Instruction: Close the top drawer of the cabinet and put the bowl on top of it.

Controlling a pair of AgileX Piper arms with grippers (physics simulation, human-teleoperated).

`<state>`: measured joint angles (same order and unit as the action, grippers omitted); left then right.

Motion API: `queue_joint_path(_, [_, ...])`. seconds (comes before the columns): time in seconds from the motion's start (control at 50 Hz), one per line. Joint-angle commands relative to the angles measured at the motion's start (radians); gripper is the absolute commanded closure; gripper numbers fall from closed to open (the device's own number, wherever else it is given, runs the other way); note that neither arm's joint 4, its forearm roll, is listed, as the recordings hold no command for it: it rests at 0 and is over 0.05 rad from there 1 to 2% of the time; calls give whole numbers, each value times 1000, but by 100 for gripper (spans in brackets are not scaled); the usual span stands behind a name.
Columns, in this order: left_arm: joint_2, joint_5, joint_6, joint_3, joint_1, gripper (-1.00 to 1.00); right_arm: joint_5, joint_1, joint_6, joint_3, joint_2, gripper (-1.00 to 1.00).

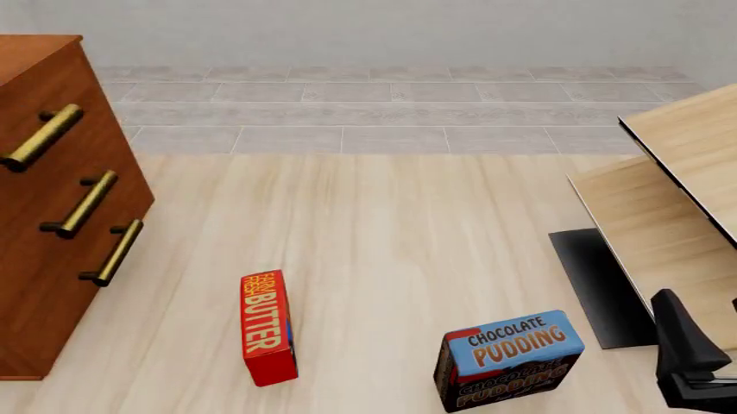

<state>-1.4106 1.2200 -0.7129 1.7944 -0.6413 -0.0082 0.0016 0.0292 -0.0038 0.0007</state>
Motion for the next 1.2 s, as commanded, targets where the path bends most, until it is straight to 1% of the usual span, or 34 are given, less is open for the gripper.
queue_joint_path(0.02, [-27,0,2,-1,-33,100,-1,-3,3,0,0,-100])
queue_joint_path(0.06, [-28,0,-6,-6,-23,100,-1,-4,4,0,0,-100])
queue_joint_path(0.28, [-37,0,-9,-19,-24,100,0,-4,5,-2,0,-100])
queue_joint_path(0.58, [-49,0,13,-17,-50,100,-3,-6,6,-1,0,-100])
queue_joint_path(0.62, [-50,0,22,-12,-61,100,-3,-6,7,-1,0,-100])
queue_joint_path(0.68, [-53,0,46,50,-86,100,-4,-7,8,0,0,-100])
queue_joint_path(0.7, [-54,0,46,50,-86,100,-4,-7,8,0,0,-100])
queue_joint_path(0.72, [-53,0,35,87,-48,100,-5,-7,8,0,0,-100])
queue_joint_path(0.74, [-49,0,18,72,-35,100,-4,-7,8,0,0,-100])
queue_joint_path(0.76, [-47,0,19,83,-34,100,-4,-7,8,0,0,-100])
queue_joint_path(0.78, [-50,0,21,122,-3,-100,-4,-7,8,-1,0,-100])
queue_joint_path(0.8, [-49,0,31,125,-29,-100,-3,-6,7,-1,0,-100])
queue_joint_path(0.82, [-43,0,24,99,-42,-100,-3,-6,7,-1,0,-100])
queue_joint_path(0.9, [-39,0,30,105,-62,-100,-4,-6,8,0,0,-100])
queue_joint_path(1.08, [-37,0,33,118,-56,-100,-5,-6,6,0,0,-100])
queue_joint_path(1.2, [-30,0,39,129,-75,-100,-4,-5,5,-1,0,-100])
